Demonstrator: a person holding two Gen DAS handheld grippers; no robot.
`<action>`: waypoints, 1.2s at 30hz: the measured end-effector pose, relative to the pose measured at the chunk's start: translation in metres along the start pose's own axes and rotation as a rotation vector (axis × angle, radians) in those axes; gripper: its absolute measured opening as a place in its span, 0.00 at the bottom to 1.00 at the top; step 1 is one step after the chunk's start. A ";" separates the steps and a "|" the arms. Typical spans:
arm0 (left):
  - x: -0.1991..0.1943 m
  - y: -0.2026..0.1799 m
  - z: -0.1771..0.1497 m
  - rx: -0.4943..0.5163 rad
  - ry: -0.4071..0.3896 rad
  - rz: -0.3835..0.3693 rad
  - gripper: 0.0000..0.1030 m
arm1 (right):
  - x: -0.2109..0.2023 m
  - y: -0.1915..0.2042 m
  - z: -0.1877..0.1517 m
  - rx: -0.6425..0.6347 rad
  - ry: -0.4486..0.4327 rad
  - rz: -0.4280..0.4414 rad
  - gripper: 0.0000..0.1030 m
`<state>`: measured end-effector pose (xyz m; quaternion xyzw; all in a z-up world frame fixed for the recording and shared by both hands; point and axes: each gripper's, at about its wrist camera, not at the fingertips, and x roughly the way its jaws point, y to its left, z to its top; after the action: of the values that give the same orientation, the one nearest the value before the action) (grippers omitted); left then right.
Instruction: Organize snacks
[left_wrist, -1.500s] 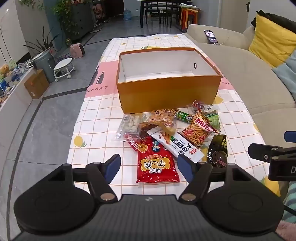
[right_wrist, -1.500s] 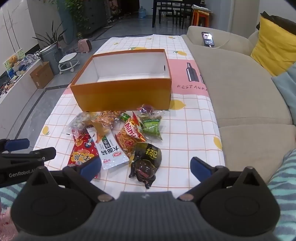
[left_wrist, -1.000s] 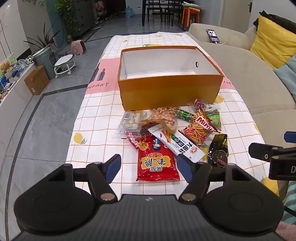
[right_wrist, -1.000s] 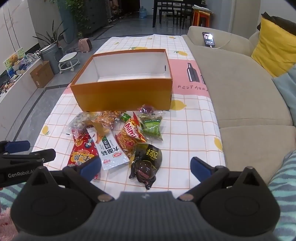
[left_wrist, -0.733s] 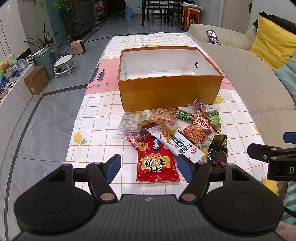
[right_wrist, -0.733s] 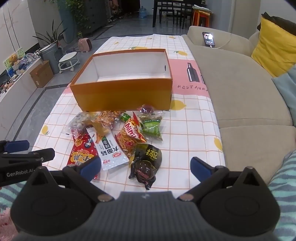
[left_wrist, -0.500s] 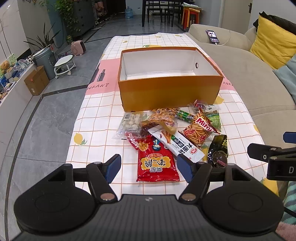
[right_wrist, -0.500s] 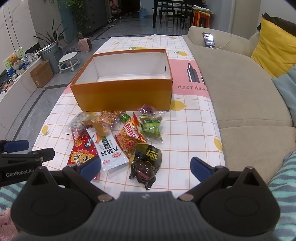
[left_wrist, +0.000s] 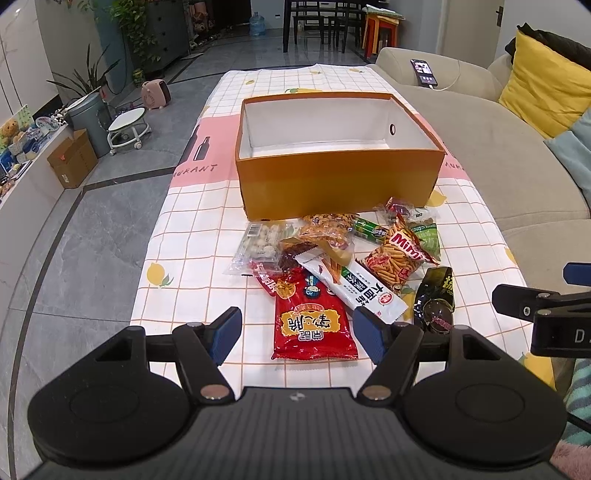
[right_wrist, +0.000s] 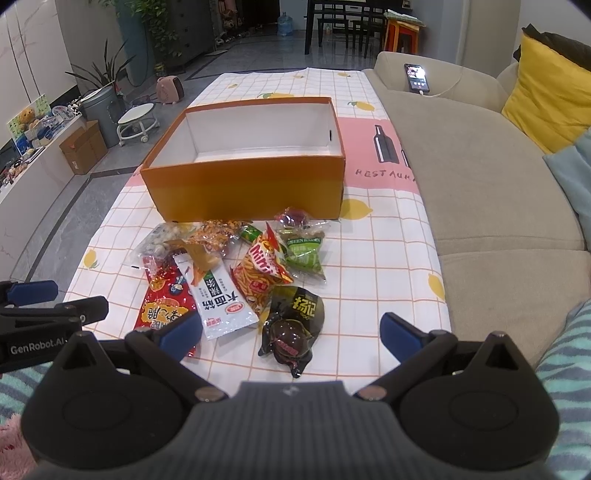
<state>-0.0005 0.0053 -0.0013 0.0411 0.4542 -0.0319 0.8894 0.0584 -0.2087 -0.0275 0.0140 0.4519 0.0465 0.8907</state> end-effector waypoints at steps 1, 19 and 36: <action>0.000 0.000 0.000 0.000 -0.001 -0.001 0.79 | 0.000 0.000 0.000 0.000 0.000 0.000 0.96; 0.001 0.000 0.000 -0.002 0.000 0.000 0.79 | 0.000 0.000 -0.001 0.000 -0.001 0.000 0.96; 0.001 0.000 0.000 -0.002 0.000 0.000 0.79 | 0.001 0.001 -0.001 -0.002 -0.001 -0.001 0.96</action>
<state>0.0000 0.0052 -0.0018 0.0400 0.4542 -0.0315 0.8895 0.0579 -0.2081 -0.0285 0.0129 0.4514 0.0468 0.8910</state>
